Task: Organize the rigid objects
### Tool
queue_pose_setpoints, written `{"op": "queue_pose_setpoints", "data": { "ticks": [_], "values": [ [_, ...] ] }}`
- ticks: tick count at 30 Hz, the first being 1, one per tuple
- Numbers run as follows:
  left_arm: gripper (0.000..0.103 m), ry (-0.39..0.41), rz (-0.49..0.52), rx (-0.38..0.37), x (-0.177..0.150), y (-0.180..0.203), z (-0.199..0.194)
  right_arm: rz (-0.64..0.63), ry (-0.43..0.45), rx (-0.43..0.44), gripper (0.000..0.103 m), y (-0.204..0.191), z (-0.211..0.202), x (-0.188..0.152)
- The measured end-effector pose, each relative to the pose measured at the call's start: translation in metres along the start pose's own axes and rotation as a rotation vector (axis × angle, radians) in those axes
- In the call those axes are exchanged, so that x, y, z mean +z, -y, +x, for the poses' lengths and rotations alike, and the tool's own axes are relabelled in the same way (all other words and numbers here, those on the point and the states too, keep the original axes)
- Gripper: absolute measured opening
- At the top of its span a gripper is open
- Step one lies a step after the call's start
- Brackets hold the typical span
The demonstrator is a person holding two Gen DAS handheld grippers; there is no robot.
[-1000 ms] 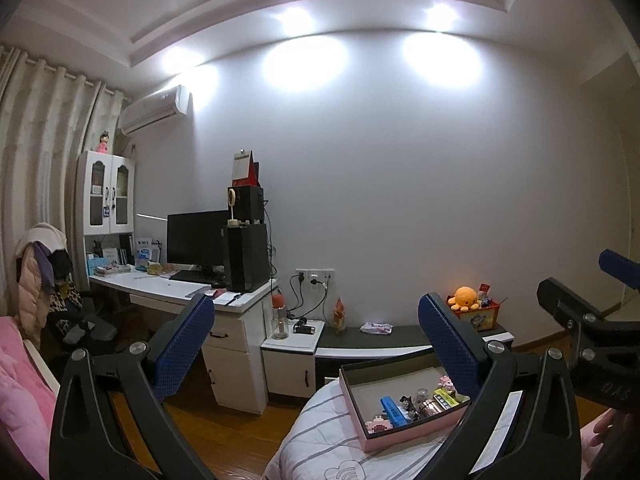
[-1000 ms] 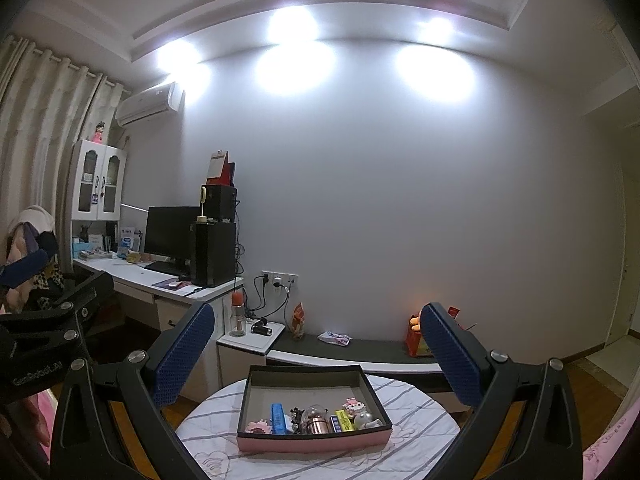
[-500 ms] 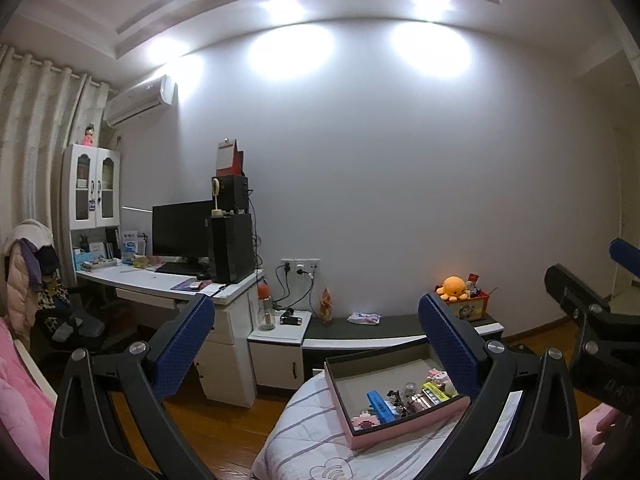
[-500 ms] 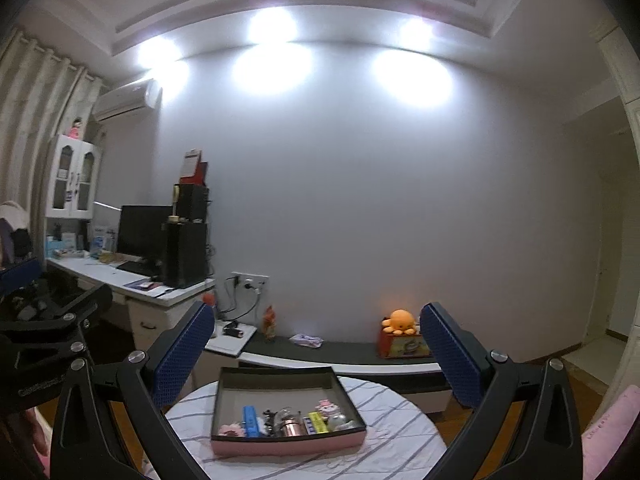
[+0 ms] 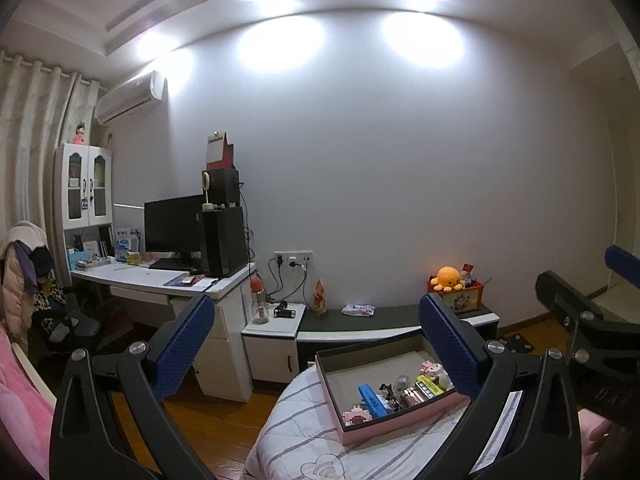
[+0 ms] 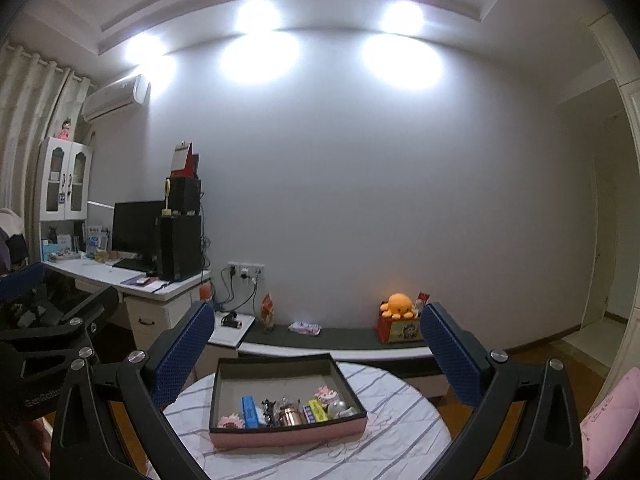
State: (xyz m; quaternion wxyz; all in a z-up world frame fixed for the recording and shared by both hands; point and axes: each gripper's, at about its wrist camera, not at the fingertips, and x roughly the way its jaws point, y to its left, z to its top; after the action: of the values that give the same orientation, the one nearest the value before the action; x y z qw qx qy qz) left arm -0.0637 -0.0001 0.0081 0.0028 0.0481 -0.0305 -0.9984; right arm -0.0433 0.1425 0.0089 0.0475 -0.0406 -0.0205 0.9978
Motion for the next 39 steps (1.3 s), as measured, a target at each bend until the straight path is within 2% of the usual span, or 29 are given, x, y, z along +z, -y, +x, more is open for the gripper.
{"op": "queue_pose_setpoints", "data": {
  "ticks": [7,15,26,32,39],
  "values": [
    [0.103,-0.028,0.012,0.01,-0.003,0.006,0.009,0.003,-0.035,0.004,0.103,0.003,0.009,-0.005],
    [0.103,-0.029,0.013,0.014,-0.001,0.007,0.013,0.006,-0.032,0.008,0.103,0.004,0.011,-0.006],
    [0.103,0.067,-0.048,0.038,0.021,-0.008,-0.009,-0.036,0.07,0.01,0.103,-0.007,-0.004,0.022],
    [0.103,0.068,-0.048,0.061,0.019,-0.009,-0.011,-0.044,0.062,0.017,0.103,-0.012,-0.004,0.023],
    [0.103,0.062,-0.062,0.046,0.019,-0.014,-0.009,-0.047,0.055,0.025,0.103,-0.014,-0.004,0.022]
  ]
}}
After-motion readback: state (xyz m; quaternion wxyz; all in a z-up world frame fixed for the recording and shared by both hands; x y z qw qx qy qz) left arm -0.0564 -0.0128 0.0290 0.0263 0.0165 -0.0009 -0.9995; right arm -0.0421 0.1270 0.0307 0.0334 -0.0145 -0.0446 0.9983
